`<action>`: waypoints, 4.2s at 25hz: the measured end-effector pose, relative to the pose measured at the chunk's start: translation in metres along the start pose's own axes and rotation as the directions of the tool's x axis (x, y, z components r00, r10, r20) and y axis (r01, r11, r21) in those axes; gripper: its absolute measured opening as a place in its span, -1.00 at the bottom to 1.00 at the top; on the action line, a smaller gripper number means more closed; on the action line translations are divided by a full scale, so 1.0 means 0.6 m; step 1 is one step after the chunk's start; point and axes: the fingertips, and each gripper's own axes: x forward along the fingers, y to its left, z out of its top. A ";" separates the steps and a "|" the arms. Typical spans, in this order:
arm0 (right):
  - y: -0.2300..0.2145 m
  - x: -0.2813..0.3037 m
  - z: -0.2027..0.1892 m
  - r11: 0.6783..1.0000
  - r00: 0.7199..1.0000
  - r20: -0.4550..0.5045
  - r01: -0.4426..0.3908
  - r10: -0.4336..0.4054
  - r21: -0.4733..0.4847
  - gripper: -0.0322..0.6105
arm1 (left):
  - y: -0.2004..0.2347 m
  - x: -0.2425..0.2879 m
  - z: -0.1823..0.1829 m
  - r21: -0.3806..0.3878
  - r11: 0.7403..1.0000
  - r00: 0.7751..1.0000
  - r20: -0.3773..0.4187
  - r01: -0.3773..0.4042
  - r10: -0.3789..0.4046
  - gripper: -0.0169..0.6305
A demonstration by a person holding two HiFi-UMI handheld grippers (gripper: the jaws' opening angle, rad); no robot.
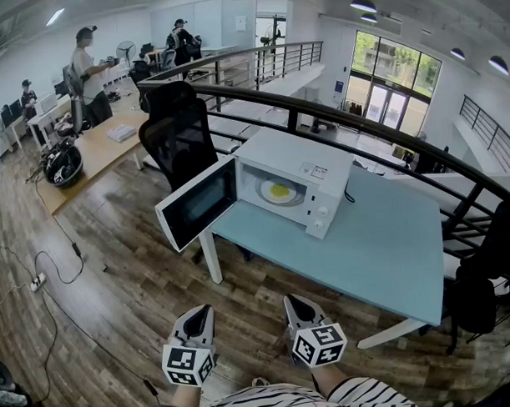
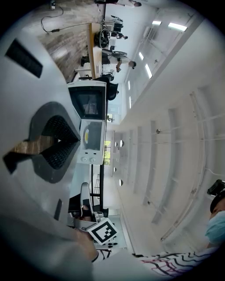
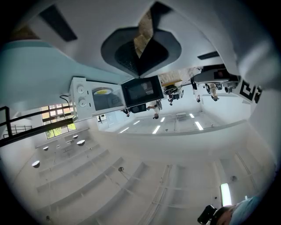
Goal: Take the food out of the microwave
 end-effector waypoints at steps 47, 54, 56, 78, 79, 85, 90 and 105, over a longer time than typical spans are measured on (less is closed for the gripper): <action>-0.133 0.343 0.065 0.808 0.827 0.106 0.499 -0.552 0.313 -0.30 | 0.196 0.494 0.047 -0.050 0.797 0.794 -0.075 0.602 -0.604 -0.40; -0.177 0.362 0.066 0.788 0.810 0.102 0.521 -0.578 0.328 -0.30 | 0.181 0.548 0.037 -0.080 0.793 0.791 -0.067 0.604 -0.609 -0.40; -0.193 0.370 0.067 0.788 0.811 0.101 0.519 -0.577 0.331 -0.30 | 0.179 0.567 0.032 -0.087 0.800 0.797 -0.070 0.594 -0.600 -0.40; -0.373 0.470 0.052 0.783 0.822 0.085 0.498 -0.563 0.373 -0.30 | 0.151 0.768 -0.022 -0.129 0.838 0.835 -0.095 0.530 -0.543 -0.40; -0.378 0.472 0.051 0.783 0.822 0.084 0.498 -0.563 0.373 -0.30 | 0.151 0.773 -0.024 -0.127 0.840 0.836 -0.096 0.527 -0.540 -0.40; -0.407 0.492 0.052 0.791 0.830 0.085 0.487 -0.551 0.369 -0.30 | 0.154 0.811 -0.027 -0.130 0.854 0.852 -0.090 0.503 -0.516 -0.40; -0.429 0.516 0.051 0.788 0.826 0.085 0.493 -0.557 0.369 -0.30 | 0.159 0.847 -0.027 -0.148 0.862 0.863 -0.077 0.485 -0.499 -0.40; -0.478 0.609 0.047 0.779 0.830 0.068 0.488 -0.554 0.393 -0.30 | 0.159 0.951 -0.036 -0.178 0.866 0.867 -0.099 0.468 -0.489 -0.40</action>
